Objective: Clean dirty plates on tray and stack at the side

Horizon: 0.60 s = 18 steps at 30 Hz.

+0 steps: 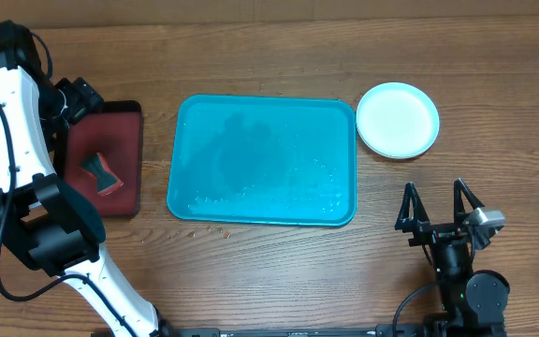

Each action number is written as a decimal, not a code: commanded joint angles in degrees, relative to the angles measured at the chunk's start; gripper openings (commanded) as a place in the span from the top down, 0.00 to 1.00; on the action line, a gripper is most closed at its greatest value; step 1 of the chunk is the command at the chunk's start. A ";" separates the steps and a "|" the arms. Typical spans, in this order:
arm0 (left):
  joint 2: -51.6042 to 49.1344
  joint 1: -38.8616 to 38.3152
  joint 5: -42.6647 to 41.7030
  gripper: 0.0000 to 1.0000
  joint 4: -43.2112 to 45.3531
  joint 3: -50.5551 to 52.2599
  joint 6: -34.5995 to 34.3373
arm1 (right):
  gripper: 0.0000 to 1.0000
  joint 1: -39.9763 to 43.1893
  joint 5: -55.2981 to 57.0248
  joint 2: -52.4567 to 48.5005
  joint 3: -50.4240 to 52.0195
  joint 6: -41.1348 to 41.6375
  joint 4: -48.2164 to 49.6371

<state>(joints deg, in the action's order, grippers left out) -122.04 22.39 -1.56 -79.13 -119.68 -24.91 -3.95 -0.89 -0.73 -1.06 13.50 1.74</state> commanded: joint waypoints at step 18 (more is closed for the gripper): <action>0.33 0.04 -0.39 0.00 -0.09 -0.79 0.48 | 0.00 0.44 0.81 0.17 0.59 0.07 -6.58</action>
<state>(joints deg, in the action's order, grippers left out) -122.04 22.39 -1.56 -79.13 -119.68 -24.91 -3.77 -0.03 -0.91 -1.06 13.50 -5.15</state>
